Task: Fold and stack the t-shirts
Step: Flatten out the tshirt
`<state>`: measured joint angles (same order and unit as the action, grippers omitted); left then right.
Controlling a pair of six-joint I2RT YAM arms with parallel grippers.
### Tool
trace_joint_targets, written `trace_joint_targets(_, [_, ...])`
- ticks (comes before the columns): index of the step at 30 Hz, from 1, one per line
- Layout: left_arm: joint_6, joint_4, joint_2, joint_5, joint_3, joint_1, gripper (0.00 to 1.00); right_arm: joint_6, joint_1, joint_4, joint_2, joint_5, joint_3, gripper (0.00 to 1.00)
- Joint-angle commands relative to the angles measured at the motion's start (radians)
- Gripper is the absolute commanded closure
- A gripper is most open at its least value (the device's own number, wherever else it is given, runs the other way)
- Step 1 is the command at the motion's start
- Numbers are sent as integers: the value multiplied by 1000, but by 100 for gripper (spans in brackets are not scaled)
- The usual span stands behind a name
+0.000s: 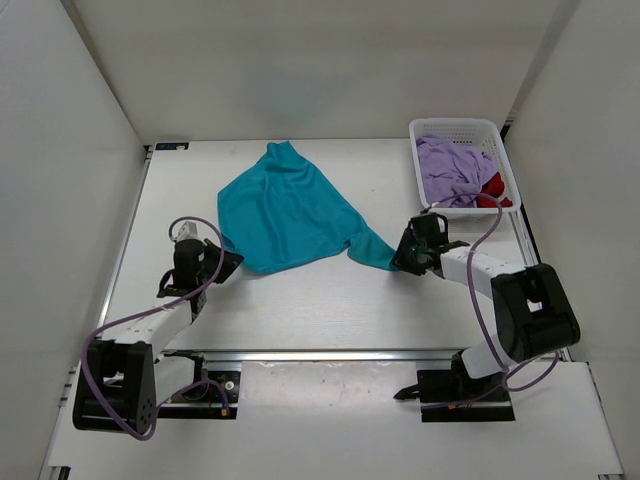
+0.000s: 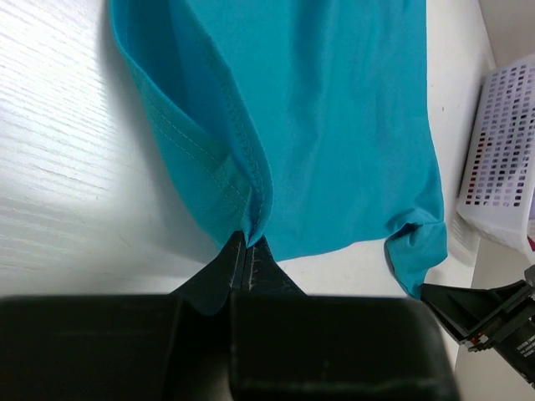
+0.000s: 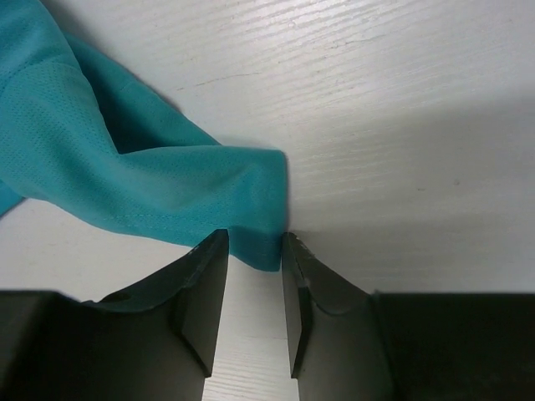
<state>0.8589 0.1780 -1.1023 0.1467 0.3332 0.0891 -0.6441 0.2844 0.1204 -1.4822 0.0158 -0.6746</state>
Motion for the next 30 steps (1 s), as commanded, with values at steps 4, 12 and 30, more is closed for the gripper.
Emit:
trace_joint_targets(4, [26, 67, 15, 16, -31, -14, 100, 38, 15, 153, -96, -88, -68, 75])
trace_joint_targets(12, [28, 71, 10, 21, -22, -12, 100, 27, 12, 136, -76, -73, -85, 100])
trace_joint_targets(30, [95, -80, -2, 467, 737, -367, 100, 354, 137, 680, 277, -450, -1043, 100])
